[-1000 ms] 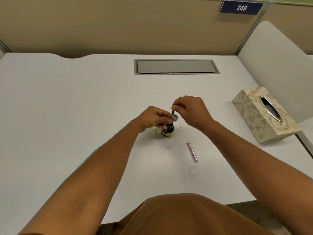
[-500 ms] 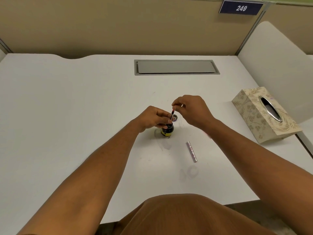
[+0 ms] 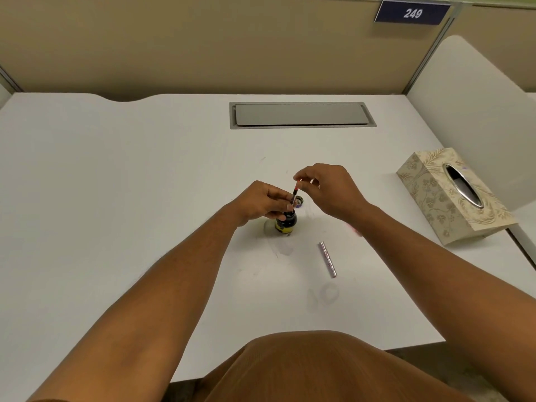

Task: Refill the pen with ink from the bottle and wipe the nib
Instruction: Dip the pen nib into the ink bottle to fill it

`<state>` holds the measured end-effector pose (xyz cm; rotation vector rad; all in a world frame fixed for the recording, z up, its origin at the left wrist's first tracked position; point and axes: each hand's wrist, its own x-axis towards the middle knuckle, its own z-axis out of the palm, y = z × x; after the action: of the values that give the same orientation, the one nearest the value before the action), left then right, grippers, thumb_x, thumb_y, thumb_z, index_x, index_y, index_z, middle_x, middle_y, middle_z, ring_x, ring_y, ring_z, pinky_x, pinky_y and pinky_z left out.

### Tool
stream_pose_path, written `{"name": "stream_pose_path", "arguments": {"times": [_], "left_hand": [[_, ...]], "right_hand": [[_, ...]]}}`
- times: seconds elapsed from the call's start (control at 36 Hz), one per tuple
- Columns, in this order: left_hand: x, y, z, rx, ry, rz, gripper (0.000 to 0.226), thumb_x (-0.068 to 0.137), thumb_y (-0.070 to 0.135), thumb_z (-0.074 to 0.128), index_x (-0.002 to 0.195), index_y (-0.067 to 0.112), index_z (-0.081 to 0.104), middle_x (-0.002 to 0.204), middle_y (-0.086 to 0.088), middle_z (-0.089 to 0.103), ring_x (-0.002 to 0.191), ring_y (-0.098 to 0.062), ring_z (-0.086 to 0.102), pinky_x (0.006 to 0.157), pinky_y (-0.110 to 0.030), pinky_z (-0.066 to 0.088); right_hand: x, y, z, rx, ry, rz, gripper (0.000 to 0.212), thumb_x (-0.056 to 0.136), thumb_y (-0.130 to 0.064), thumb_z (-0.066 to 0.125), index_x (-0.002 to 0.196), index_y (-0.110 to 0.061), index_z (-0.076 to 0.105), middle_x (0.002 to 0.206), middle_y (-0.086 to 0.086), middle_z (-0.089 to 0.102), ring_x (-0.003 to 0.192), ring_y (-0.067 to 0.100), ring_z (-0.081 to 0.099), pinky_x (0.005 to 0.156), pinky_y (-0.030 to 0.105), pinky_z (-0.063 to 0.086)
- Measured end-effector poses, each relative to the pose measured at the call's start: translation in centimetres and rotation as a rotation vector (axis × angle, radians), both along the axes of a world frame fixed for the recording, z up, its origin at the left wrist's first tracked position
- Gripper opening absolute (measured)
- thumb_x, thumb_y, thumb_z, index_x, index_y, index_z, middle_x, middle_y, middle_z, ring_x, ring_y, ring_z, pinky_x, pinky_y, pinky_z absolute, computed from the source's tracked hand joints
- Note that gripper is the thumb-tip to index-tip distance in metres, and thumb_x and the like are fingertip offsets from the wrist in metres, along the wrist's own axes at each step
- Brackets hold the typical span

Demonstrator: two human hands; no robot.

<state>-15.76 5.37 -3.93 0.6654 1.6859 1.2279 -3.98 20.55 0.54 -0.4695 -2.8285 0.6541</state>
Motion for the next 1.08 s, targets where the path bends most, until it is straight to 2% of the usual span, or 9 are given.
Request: {"name": "stream_pose_path", "arguments": {"times": [0.19,0.31,0.42,0.53,0.64,0.75,0.94,1.08], "left_hand": [[0.04,-0.06,0.07,-0.002,0.002,0.005,0.019,0.085,0.007,0.076,0.101,0.016,0.076,0.085,-0.001,0.077,0.069,-0.016,0.073,0.066,-0.021,0.055],[0.11,-0.12,0.11,0.001,0.017,0.001,0.020,0.085,0.007,0.076,0.103,0.016,0.076,0.086,-0.001,0.077,0.068,-0.015,0.072,0.063,-0.018,0.053],[0.12,-0.17,0.01,0.001,0.040,-0.007,0.018,0.086,0.009,0.076,0.100,0.020,0.077,0.084,0.001,0.078,0.067,-0.013,0.072,0.062,-0.018,0.053],[0.10,-0.14,-0.08,-0.008,0.053,0.002,0.020,0.086,0.010,0.075,0.105,0.017,0.076,0.085,0.001,0.078,0.066,-0.013,0.071,0.062,-0.018,0.053],[0.07,0.04,0.11,-0.019,0.052,-0.005,0.019,0.085,0.009,0.076,0.102,0.017,0.076,0.080,0.004,0.077,0.065,-0.012,0.072,0.062,-0.018,0.054],[0.09,0.08,0.15,-0.024,0.058,-0.006,0.019,0.085,0.009,0.077,0.102,0.016,0.076,0.079,0.004,0.077,0.065,-0.012,0.071,0.063,-0.019,0.054],[0.12,-0.02,0.19,-0.022,0.081,-0.017,0.018,0.085,0.011,0.077,0.099,0.021,0.078,0.082,0.005,0.078,0.066,-0.013,0.071,0.065,-0.020,0.056],[0.30,-0.14,0.34,-0.015,0.084,-0.022,0.018,0.086,0.011,0.075,0.102,0.021,0.077,0.081,0.008,0.077,0.065,-0.013,0.069,0.065,-0.019,0.054]], "right_hand": [[0.04,-0.57,0.23,-0.013,0.014,-0.014,0.014,0.093,-0.028,0.063,0.096,-0.018,0.073,0.088,-0.006,0.069,0.079,0.009,0.057,0.074,0.029,0.047],[0.03,-0.65,0.19,-0.012,0.021,-0.040,0.022,0.090,-0.038,0.066,0.086,-0.018,0.070,0.075,-0.008,0.064,0.070,0.011,0.058,0.064,0.028,0.046],[0.06,-0.51,0.13,0.003,0.000,-0.026,0.028,0.090,-0.043,0.065,0.080,-0.016,0.067,0.070,-0.006,0.062,0.067,0.013,0.055,0.060,0.029,0.041],[0.13,-0.15,0.33,-0.003,-0.007,-0.003,0.024,0.090,-0.044,0.064,0.090,-0.021,0.070,0.080,-0.010,0.065,0.074,0.009,0.057,0.065,0.027,0.044],[0.26,0.15,0.25,-0.012,-0.018,0.008,0.021,0.095,-0.034,0.060,0.111,-0.024,0.070,0.092,-0.010,0.068,0.080,0.008,0.057,0.075,0.029,0.047],[0.31,0.18,-0.02,-0.007,-0.009,0.014,0.020,0.096,-0.028,0.059,0.110,-0.020,0.072,0.101,-0.005,0.072,0.082,0.007,0.056,0.074,0.025,0.043],[0.39,-0.37,0.18,-0.020,0.019,-0.021,0.018,0.091,-0.034,0.064,0.090,-0.018,0.071,0.079,-0.007,0.066,0.073,0.011,0.059,0.067,0.030,0.047],[0.44,-0.32,0.15,-0.021,0.008,-0.045,0.025,0.090,-0.038,0.064,0.081,-0.015,0.068,0.068,-0.008,0.061,0.064,0.010,0.054,0.060,0.029,0.042]]}}
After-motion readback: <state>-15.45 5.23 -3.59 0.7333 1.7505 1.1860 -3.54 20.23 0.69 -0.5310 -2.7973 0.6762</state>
